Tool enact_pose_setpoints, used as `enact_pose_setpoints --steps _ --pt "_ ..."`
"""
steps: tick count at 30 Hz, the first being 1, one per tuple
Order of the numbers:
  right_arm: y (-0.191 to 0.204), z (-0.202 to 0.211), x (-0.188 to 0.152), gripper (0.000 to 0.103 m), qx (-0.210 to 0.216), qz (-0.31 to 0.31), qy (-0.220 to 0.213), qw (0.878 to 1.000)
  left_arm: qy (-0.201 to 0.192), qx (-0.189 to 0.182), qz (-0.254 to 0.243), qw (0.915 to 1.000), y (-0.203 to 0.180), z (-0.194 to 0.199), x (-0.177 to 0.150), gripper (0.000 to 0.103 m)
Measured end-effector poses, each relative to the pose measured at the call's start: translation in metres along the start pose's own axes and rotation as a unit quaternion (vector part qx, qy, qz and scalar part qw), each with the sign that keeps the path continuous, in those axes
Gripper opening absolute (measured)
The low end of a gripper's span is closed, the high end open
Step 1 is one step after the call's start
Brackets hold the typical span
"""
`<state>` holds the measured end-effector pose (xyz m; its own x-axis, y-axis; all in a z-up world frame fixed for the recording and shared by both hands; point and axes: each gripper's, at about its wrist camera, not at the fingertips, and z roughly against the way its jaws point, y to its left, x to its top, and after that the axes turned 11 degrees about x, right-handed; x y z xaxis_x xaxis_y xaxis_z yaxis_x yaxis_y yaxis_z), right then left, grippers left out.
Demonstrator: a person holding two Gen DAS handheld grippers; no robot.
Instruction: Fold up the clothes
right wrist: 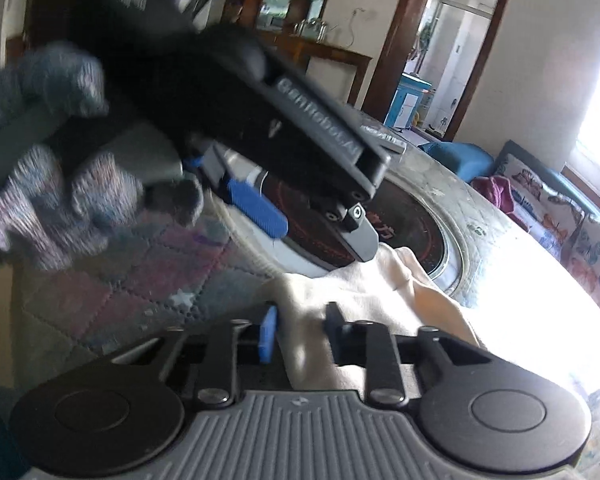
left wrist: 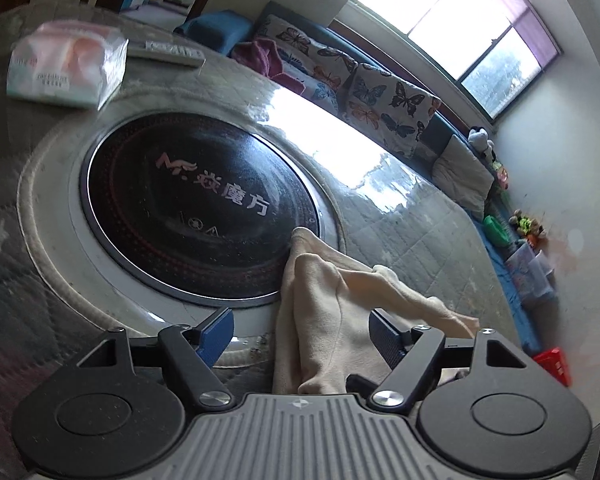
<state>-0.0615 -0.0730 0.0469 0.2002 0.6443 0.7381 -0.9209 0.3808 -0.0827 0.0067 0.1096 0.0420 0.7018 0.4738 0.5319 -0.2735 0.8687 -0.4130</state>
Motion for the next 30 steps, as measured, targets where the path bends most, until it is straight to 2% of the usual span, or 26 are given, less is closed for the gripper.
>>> enact_pose_setpoints --steps 3,8,13,16,19,21,23,28,29,30 --pt "-0.009 0.013 0.002 0.013 0.011 -0.030 -0.022 0.999 0.012 -0.009 0.032 0.9994 0.003 -0.005 0.002 0.087" --pt "-0.021 0.027 0.002 0.009 0.030 -0.067 -0.046 0.996 0.035 -0.030 0.072 0.9964 0.004 -0.014 0.003 0.087" --pt "-0.024 0.038 0.002 0.005 0.039 -0.073 -0.064 0.995 0.058 -0.043 0.102 0.9922 0.003 -0.025 0.002 0.083" --pt "-0.019 0.037 0.001 0.005 0.023 -0.051 -0.056 0.997 0.054 -0.041 0.123 0.9901 0.009 -0.024 0.002 0.081" --pt "-0.015 0.030 -0.003 0.018 0.028 -0.031 -0.044 0.998 0.040 -0.027 0.120 0.9916 0.015 -0.017 0.005 0.081" --pt "-0.011 0.025 -0.005 0.042 0.035 -0.020 -0.037 0.999 0.036 -0.023 0.117 0.9922 0.018 -0.013 0.006 0.082" --pt "-0.007 0.017 -0.005 0.047 0.039 -0.008 -0.034 0.999 0.035 -0.021 0.121 0.9919 0.023 -0.012 0.005 0.082" --pt "0.009 -0.005 -0.007 0.046 0.022 0.029 -0.007 0.999 0.042 -0.025 0.129 0.9905 0.026 -0.016 0.003 0.083" --pt "0.014 -0.008 -0.009 0.040 0.009 0.039 0.000 0.999 0.044 -0.027 0.129 0.9903 0.027 -0.017 0.002 0.083" --pt "0.016 -0.009 -0.010 0.027 -0.002 0.045 -0.001 0.999 0.047 -0.028 0.130 0.9900 0.026 -0.018 0.001 0.083"
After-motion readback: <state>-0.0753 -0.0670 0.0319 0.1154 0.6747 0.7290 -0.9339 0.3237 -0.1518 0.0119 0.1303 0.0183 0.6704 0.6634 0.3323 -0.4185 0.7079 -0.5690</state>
